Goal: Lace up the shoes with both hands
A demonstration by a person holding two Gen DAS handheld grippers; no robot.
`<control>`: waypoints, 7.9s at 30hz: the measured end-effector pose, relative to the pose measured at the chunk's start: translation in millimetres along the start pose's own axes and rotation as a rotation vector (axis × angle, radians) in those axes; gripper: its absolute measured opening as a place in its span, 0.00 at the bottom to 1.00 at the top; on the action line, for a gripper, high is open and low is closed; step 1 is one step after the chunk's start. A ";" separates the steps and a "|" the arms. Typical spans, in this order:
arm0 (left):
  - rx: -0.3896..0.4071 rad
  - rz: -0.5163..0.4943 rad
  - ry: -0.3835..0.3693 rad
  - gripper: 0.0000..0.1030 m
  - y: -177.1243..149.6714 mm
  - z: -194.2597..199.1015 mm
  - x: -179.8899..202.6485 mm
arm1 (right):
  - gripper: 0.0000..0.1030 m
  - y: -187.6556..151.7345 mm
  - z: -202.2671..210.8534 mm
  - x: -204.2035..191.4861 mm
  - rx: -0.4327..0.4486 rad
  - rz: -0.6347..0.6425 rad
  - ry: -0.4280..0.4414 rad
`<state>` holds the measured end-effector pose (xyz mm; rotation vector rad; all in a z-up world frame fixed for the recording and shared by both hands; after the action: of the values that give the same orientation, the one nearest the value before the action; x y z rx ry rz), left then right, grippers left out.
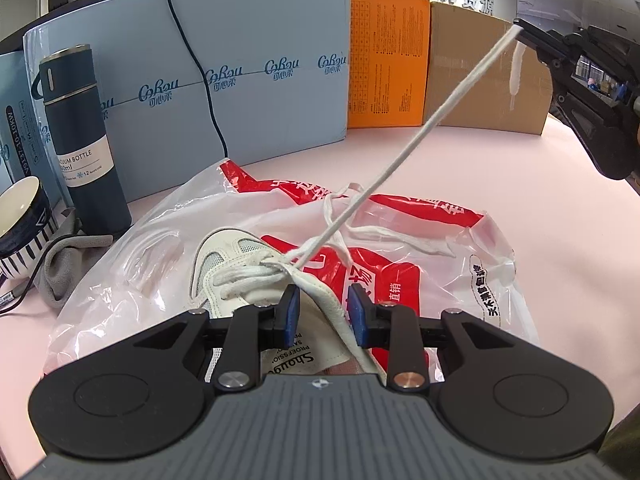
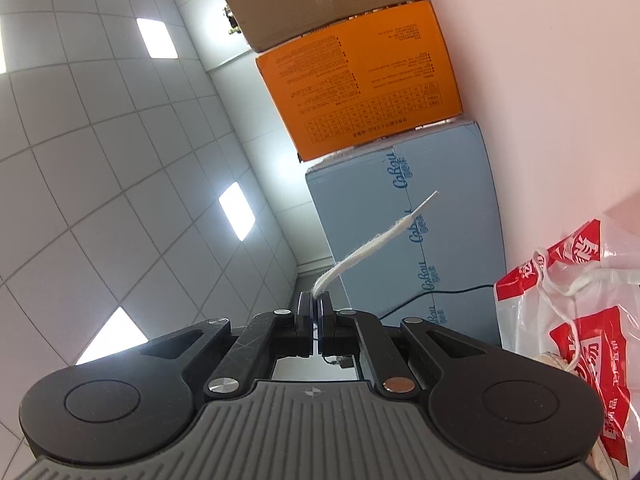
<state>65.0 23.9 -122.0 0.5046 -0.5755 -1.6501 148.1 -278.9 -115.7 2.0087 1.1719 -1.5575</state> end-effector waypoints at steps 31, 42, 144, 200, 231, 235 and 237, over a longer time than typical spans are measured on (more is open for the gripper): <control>0.028 -0.116 -0.072 0.60 -5.3 14.6 13.7 | 0.48 -62.8 -62.4 72.1 -0.670 0.900 -0.997; 0.107 -0.037 -0.024 0.69 -2.1 39.1 -8.9 | 0.37 -54.4 -66.6 120.2 -0.993 1.227 -1.277; 0.167 1.062 -0.692 0.20 -71.7 -9.0 -125.1 | 0.04 -141.3 -143.3 122.6 -1.086 0.658 -0.667; 0.166 0.834 -0.633 0.52 -64.3 24.5 -123.8 | 0.44 -175.4 -147.5 92.4 -1.233 1.202 -0.844; 0.144 0.832 -0.428 0.15 -66.7 10.9 -128.9 | 0.05 -214.6 -154.4 124.0 -1.324 1.531 -0.892; 0.146 0.924 -0.476 0.18 -71.8 6.0 -134.8 | 0.05 -215.1 -156.5 125.8 -1.313 1.524 -0.887; 0.145 0.946 -0.489 0.19 -73.2 4.5 -135.7 | 0.05 -215.6 -157.0 126.8 -1.313 1.520 -0.887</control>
<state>26.1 167.4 -163.5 -0.1050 -1.0939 -0.8044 89.0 9.9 -132.9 0.5885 -0.0351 -0.3661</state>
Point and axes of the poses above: each gripper's, at about its wrist camera, not at the fingertips, and z roughly against the way its jaws point, x to its right, y to its top, the point moved 8 cm from there along -z, roughly the way its jaws point, and after that the axes turned 15 degrees about -x, right-handed, at the moved point
